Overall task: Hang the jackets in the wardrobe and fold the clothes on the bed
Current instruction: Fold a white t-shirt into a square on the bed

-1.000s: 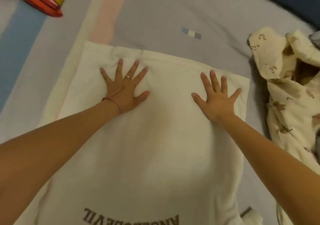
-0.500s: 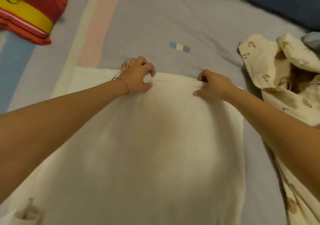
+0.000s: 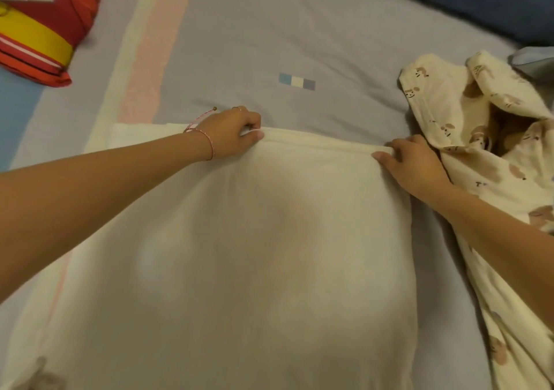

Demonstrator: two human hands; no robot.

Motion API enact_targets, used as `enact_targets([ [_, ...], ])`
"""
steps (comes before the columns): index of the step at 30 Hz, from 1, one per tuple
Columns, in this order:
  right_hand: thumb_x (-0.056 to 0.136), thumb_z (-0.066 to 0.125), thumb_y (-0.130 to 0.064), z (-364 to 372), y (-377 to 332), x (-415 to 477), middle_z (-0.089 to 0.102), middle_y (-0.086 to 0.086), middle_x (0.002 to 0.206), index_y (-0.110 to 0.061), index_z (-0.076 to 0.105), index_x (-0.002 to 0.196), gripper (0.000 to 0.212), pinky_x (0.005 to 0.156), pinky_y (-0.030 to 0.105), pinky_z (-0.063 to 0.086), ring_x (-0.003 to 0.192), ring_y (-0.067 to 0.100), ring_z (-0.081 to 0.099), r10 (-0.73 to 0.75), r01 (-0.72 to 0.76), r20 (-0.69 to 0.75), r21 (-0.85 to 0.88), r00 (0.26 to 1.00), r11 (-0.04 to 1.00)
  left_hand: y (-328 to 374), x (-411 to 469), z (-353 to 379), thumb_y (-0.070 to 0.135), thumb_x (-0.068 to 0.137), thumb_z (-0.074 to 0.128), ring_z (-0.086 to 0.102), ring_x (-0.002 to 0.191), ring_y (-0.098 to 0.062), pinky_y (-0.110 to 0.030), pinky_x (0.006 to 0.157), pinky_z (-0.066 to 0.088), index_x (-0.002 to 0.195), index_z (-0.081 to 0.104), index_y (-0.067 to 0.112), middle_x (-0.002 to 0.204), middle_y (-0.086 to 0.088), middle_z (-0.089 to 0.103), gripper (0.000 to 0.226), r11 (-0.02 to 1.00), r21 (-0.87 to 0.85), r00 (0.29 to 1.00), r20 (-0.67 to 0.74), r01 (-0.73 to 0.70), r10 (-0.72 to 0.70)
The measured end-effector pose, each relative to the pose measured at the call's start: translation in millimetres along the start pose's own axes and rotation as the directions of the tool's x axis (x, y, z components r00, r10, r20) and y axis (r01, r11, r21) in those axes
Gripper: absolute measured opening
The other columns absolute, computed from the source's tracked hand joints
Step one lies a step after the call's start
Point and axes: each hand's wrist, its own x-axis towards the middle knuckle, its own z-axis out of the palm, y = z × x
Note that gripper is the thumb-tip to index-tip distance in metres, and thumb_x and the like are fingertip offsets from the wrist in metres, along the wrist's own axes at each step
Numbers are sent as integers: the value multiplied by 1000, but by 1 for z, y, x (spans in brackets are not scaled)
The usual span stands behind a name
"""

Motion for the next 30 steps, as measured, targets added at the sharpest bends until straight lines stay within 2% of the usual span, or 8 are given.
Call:
enact_targets([
  [3,96,50,-32,1,2,-2,46,7,71,-17,44,68,32,55,32,29,68,29,46,-24,32,-79,105,997,994,-2,-5,3,49,87,42,54,77,-25,-34,72,41,79,49,27,74,5,56,25,996,-77,993,-101,48,-56],
  [6,96,51,-26,-3,2,0,38,4,56,-11,38,63,38,51,27,27,54,19,36,-19,48,-155,188,988,981,5,-4,-2,34,95,47,48,73,-25,-29,74,27,86,52,19,68,1,52,18,997,-71,976,-212,45,-59],
  [13,93,55,-18,3,7,6,40,8,66,3,47,76,28,51,15,28,62,16,33,126,-27,-231,390,965,921,14,10,16,29,97,42,44,73,-25,-29,82,23,87,48,20,66,2,50,15,980,-142,928,-327,137,-177],
  [15,90,60,-19,5,8,9,49,7,74,-1,54,84,20,56,23,32,69,15,41,163,-54,-216,437,963,898,15,16,19,33,96,43,44,80,-26,-30,81,23,87,48,23,74,0,54,14,977,-147,934,-302,154,-192],
  [19,89,62,-23,5,9,5,48,-3,67,-9,53,84,18,50,8,33,60,5,41,182,-80,-155,504,971,860,2,11,17,48,90,47,52,90,-28,-30,81,26,86,54,23,83,-2,61,26,987,-89,970,-189,135,-150],
  [24,92,60,-20,-6,12,-2,47,-3,66,-13,53,79,17,56,21,34,59,7,42,207,-157,-73,425,976,891,0,5,11,56,85,42,51,91,-28,-32,81,31,82,57,27,83,1,57,33,986,-75,977,-145,146,-156],
  [28,83,70,-10,-24,12,8,48,-2,67,-21,49,68,28,52,14,40,61,9,44,396,-253,-58,682,916,686,5,8,1,46,80,65,56,79,-25,-33,78,42,69,60,23,70,4,57,27,934,-232,927,-199,272,-319],
  [30,80,70,-2,-27,13,13,48,-2,66,-19,48,66,32,47,8,40,58,8,44,409,-256,-50,711,911,655,4,10,0,40,73,75,60,80,-26,-37,82,48,64,60,24,70,3,59,23,889,-370,915,-190,269,-356],
])
